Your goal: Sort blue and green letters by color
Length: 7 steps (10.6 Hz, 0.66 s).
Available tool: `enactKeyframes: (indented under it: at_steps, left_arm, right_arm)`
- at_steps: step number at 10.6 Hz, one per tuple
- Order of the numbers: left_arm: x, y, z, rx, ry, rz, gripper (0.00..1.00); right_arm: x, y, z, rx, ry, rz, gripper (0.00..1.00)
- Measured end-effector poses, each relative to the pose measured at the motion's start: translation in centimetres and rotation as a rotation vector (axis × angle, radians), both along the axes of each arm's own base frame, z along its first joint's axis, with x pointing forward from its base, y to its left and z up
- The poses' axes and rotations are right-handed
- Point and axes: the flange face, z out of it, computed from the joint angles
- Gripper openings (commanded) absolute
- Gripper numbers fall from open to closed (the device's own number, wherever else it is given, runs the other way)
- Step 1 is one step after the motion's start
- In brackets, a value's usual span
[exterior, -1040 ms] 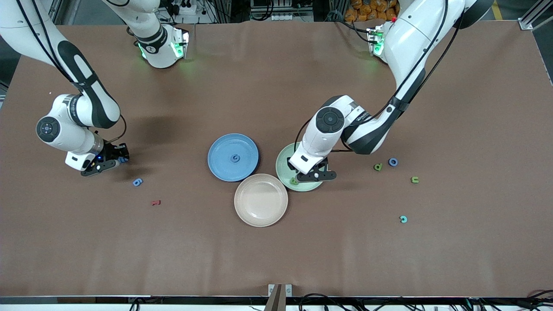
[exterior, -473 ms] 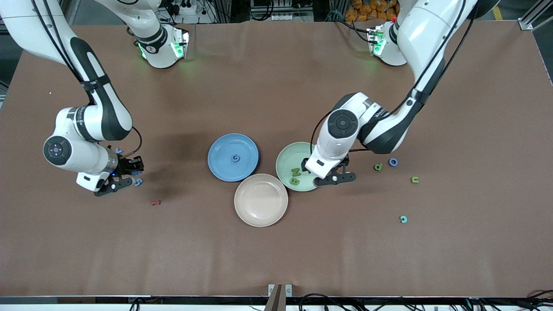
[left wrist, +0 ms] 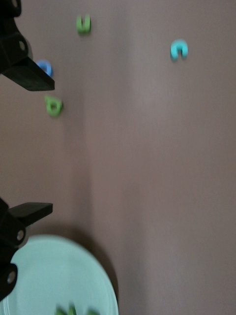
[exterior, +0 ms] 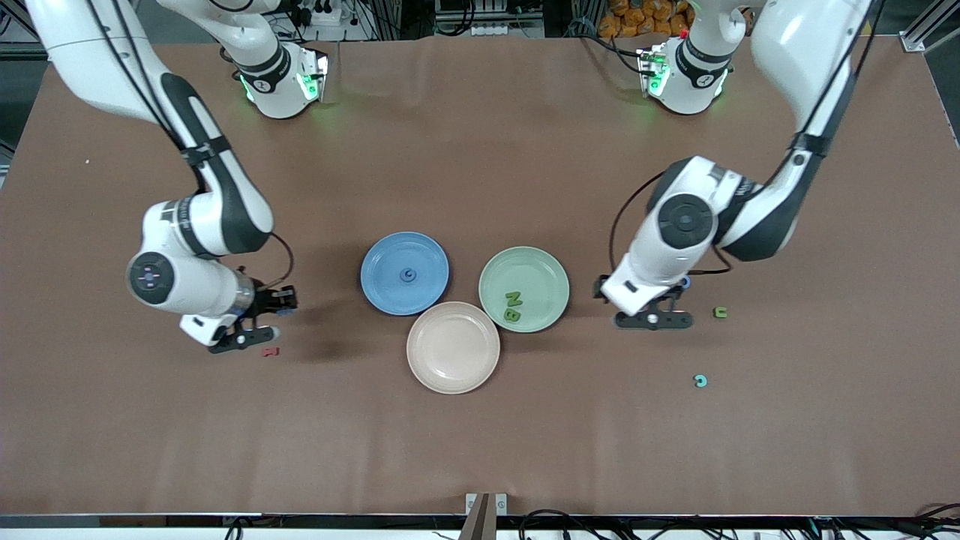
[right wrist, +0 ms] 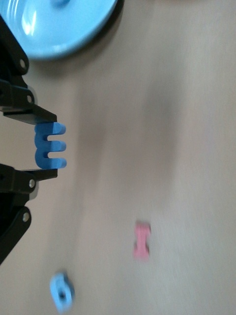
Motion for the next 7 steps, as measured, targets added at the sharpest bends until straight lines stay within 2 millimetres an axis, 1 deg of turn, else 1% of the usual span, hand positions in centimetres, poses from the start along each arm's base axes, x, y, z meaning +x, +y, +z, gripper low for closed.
enactKeyframes:
  at_steps: [1, 2, 3, 4, 5, 6, 7]
  left_arm:
    - [-0.3, 2.7, 0.2, 0.019, 0.011, -0.02, 1.0]
    - [-1.1, 4.4, -0.1, 0.028, 0.029, -0.029, 1.0]
    - [-2.1, 5.2, -0.9, 0.017, 0.039, -0.031, 1.0]
    - [-2.8, 5.8, -1.9, -0.011, 0.031, -0.031, 1.0]
    - [-3.4, 6.6, -3.1, -0.039, 0.019, -0.036, 1.0]
    - [-4.0, 7.2, -4.4, -0.058, 0.011, -0.057, 0.97]
    - [-4.5, 7.6, -5.4, -0.074, 0.003, -0.089, 0.96]
  right_arm:
    - [-0.6, 3.4, 0.0, 0.01, 0.014, -0.051, 0.0]
    - [-1.4, 6.8, 0.2, 0.025, 0.029, -0.109, 0.0]
    - [-2.3, 10.3, 0.6, 0.028, 0.044, -0.17, 0.0]
    - [-3.5, 13.6, 0.7, 0.016, 0.061, -0.215, 0.56]
    - [-5.0, 16.9, 0.4, 0.003, 0.079, -0.246, 1.0]
    - [-6.4, 19.4, -0.1, -0.014, 0.094, -0.269, 1.0]
    - [-7.0, 20.4, -0.6, -0.025, 0.104, -0.282, 1.0]
